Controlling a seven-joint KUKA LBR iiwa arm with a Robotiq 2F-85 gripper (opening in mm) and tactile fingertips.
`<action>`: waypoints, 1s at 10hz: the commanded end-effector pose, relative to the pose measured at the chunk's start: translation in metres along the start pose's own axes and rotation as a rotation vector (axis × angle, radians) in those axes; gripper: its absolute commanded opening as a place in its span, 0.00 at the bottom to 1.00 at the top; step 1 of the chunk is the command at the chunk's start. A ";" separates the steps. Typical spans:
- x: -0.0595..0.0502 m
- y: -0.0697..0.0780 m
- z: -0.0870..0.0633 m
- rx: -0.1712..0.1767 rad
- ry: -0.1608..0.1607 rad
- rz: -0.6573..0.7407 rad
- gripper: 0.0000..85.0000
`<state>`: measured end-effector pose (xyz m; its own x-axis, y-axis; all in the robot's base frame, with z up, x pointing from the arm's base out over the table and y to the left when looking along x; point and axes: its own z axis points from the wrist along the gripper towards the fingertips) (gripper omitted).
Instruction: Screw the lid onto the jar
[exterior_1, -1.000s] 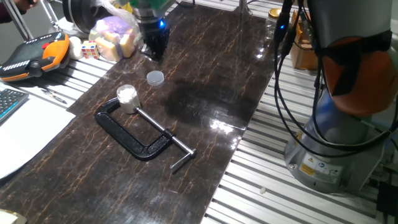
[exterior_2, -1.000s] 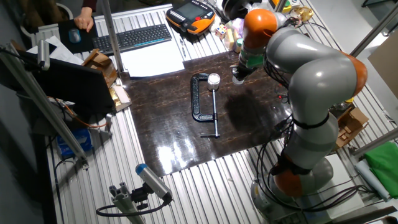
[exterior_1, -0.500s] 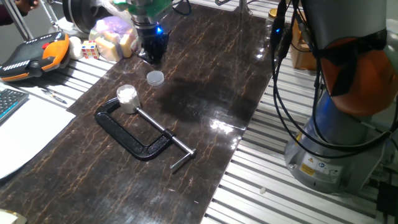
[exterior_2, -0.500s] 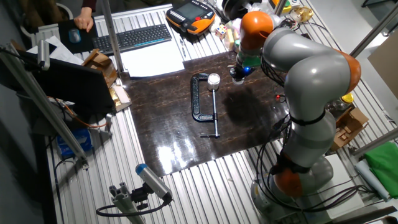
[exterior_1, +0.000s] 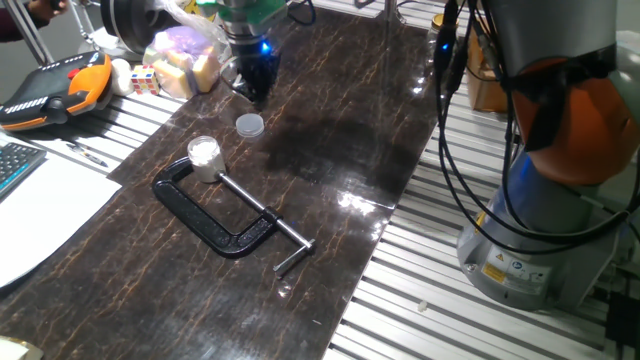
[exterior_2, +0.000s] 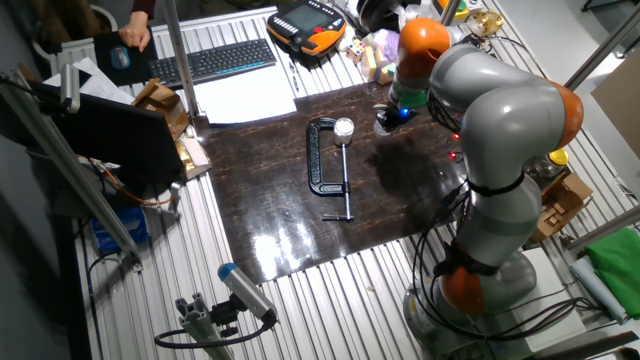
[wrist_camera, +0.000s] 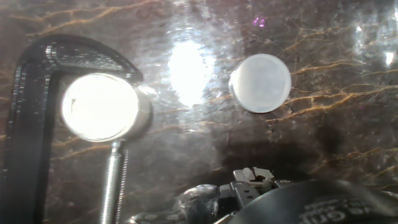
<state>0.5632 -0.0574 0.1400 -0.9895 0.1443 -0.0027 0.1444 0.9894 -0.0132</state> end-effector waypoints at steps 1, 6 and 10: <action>-0.002 -0.006 0.002 -0.001 0.000 -0.004 0.01; -0.004 -0.013 0.012 -0.004 0.001 -0.001 0.01; -0.005 -0.013 0.013 0.025 -0.010 0.016 0.01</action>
<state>0.5665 -0.0706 0.1269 -0.9871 0.1598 -0.0140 0.1602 0.9863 -0.0394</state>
